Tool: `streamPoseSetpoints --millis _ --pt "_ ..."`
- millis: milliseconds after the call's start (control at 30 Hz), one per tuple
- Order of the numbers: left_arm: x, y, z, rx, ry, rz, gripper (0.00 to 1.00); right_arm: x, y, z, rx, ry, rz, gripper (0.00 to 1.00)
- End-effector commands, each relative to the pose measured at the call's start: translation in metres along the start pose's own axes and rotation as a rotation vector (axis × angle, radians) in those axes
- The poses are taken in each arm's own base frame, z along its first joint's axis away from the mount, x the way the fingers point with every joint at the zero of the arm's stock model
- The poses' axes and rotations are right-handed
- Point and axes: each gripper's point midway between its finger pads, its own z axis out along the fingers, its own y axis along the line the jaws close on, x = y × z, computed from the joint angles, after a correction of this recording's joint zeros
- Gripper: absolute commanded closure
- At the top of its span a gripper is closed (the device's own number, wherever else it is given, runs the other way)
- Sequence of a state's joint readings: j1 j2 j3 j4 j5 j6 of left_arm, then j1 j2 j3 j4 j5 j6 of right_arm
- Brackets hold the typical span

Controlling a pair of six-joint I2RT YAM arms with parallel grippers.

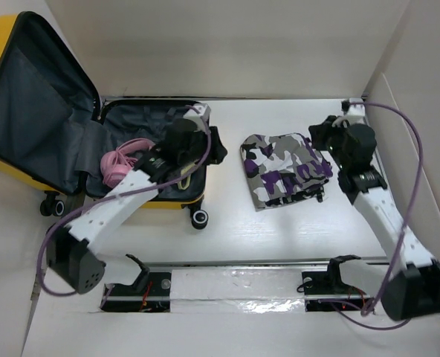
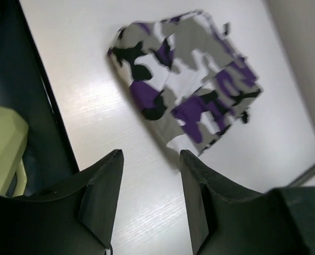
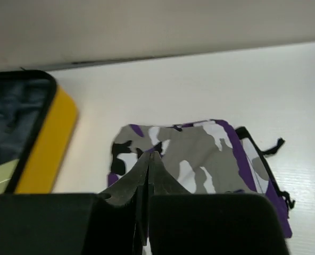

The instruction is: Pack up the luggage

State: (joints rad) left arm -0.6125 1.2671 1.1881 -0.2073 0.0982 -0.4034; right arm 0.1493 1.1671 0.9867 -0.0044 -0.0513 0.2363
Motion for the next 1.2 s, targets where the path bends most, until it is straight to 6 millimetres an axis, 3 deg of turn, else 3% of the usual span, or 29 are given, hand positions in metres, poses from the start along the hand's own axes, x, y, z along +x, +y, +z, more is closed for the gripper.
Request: streamPoseSetpoints --millis 0,67,100,167,233,267,333,367,500,633,833,1167 --pt "0.006 0.005 0.021 -0.182 0.0 0.052 0.57 -0.017 0.009 -0.033 -0.041 -0.173 0.047 1.0" --pt "0.024 -0.012 0.04 -0.204 0.03 0.09 0.56 -0.016 0.011 -0.048 -0.065 -0.207 0.068 0.91" --pt "0.019 -0.019 0.047 -0.195 0.013 0.052 0.51 -0.009 0.007 -0.052 -0.064 -0.199 0.068 0.88" --pt "0.037 -0.021 0.074 -0.187 0.066 0.017 0.47 -0.008 0.01 -0.062 -0.073 -0.18 0.057 0.79" --pt "0.045 -0.035 0.092 -0.162 0.072 -0.014 0.42 -0.012 0.014 -0.068 -0.092 -0.179 0.041 0.69" --pt "0.06 -0.032 0.109 -0.186 0.1 -0.008 0.39 -0.008 0.017 -0.07 -0.109 -0.16 0.043 0.62" --pt "0.063 -0.032 0.124 -0.226 0.098 -0.03 0.36 -0.004 0.024 -0.072 -0.151 -0.165 0.044 0.56" --pt "0.078 -0.024 0.138 -0.256 0.128 -0.029 0.35 -0.01 0.031 -0.074 -0.191 -0.198 0.046 0.54" --pt "0.093 -0.017 0.165 -0.288 0.134 -0.066 0.24 -0.007 0.036 -0.078 -0.223 -0.2 0.055 0.53" --pt "0.118 0.0 0.196 -0.298 0.208 -0.13 0.21 -0.008 0.037 -0.081 -0.236 -0.214 0.055 0.53" --pt "0.129 0.011 0.217 -0.303 0.227 -0.168 0.21 0.002 0.043 -0.077 -0.278 -0.188 0.061 0.52" --pt "0.171 0.016 0.245 -0.254 0.293 -0.251 0.24 0.004 0.048 -0.079 -0.292 -0.188 0.054 0.52"
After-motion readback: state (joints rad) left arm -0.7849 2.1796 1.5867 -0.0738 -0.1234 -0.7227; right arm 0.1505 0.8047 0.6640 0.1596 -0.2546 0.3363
